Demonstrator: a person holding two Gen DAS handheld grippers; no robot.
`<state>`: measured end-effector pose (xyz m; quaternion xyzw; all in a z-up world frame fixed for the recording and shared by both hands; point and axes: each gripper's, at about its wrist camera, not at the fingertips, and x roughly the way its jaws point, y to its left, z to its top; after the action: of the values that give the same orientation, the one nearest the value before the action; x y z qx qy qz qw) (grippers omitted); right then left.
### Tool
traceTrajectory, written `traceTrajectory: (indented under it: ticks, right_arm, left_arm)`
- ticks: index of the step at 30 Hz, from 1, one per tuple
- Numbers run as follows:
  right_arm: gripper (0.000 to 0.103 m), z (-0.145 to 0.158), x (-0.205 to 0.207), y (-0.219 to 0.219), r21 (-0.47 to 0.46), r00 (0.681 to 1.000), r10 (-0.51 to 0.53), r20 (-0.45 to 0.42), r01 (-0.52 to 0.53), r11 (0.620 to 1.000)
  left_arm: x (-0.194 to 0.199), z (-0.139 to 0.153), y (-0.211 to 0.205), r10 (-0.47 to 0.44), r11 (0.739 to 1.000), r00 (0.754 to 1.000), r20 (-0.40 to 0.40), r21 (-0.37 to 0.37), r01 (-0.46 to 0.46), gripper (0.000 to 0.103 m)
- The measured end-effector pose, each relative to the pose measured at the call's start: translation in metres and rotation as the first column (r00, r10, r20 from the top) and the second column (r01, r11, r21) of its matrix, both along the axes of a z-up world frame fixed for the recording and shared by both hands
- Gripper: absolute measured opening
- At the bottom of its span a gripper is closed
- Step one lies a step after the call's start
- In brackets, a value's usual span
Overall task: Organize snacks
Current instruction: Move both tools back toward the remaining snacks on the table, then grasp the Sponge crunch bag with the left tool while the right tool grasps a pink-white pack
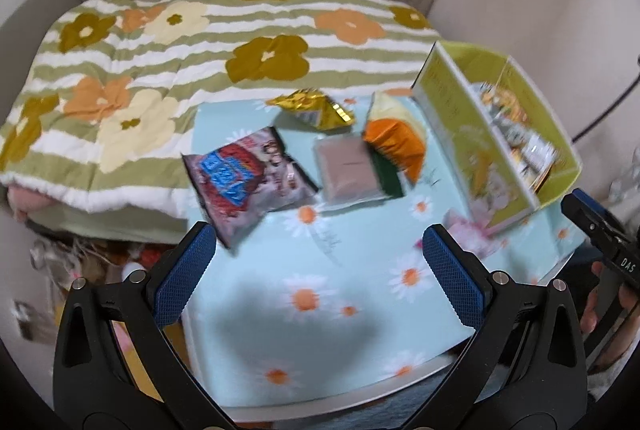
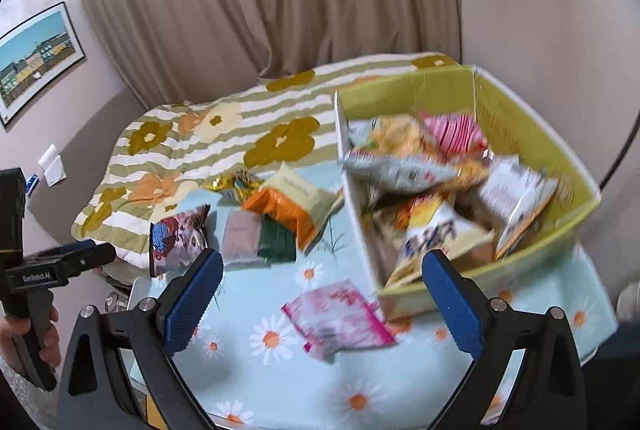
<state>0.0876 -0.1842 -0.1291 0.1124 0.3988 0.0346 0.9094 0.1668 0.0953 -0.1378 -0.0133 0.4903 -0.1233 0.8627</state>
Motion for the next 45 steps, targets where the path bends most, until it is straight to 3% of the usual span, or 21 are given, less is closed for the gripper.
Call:
traceTrajectory:
  ticks: [5,9,15,17,22,24,28,38,42,45]
  right_arm:
    - [0.099,-0.029,-0.001,0.023,-0.028,0.998,-0.027,-0.053,0.026,0.999]
    - [0.099,-0.051,0.0,0.037,-0.097,0.997,-0.007,-0.08,-0.001,0.995]
    - [0.099,-0.085,0.008,0.043,-0.154,0.99,-0.016,-0.142,-0.006,0.988]
    - [0.099,-0.096,0.009,0.043,-0.155,0.986,-0.025,-0.166,-0.001,0.988]
    - [0.099,-0.115,0.017,0.045,-0.189,0.98,-0.003,-0.199,-0.035,0.981]
    - [0.099,-0.122,0.022,0.047,-0.215,0.978,0.014,-0.207,-0.059,0.975]
    - [0.099,-0.132,0.03,0.045,-0.224,0.972,0.019,-0.234,-0.073,0.972]
    - [0.099,-0.145,0.039,0.045,-0.21,0.96,0.037,-0.277,-0.098,0.973]
    - [0.099,-0.148,0.043,0.046,-0.21,0.956,0.058,-0.287,-0.122,0.97]
    - [0.099,-0.15,0.045,0.045,-0.202,0.953,0.062,-0.297,-0.126,0.971]
  left_arm:
    - [0.026,-0.017,0.013,-0.108,0.99,0.994,-0.027,0.086,0.11,0.103]
    - [0.061,-0.042,0.013,-0.216,0.956,0.972,-0.089,0.184,0.229,0.103]
    - [0.103,-0.082,0.011,-0.312,0.909,0.931,-0.192,0.226,0.351,0.103]
    - [0.113,-0.095,0.008,-0.344,0.886,0.911,-0.228,0.242,0.395,0.103]
    - [0.126,-0.124,-0.008,-0.431,0.785,0.848,-0.309,0.335,0.521,0.103]
    - [0.131,-0.132,-0.013,-0.451,0.758,0.826,-0.338,0.343,0.554,0.103]
    - [0.138,-0.142,-0.019,-0.474,0.731,0.802,-0.364,0.345,0.588,0.103]
    - [0.147,-0.167,-0.028,-0.476,0.721,0.781,-0.405,0.329,0.61,0.102]
    - [0.146,-0.164,-0.031,-0.489,0.745,0.778,-0.394,0.275,0.608,0.087]
    - [0.143,-0.161,-0.034,-0.489,0.746,0.784,-0.382,0.282,0.603,0.082]
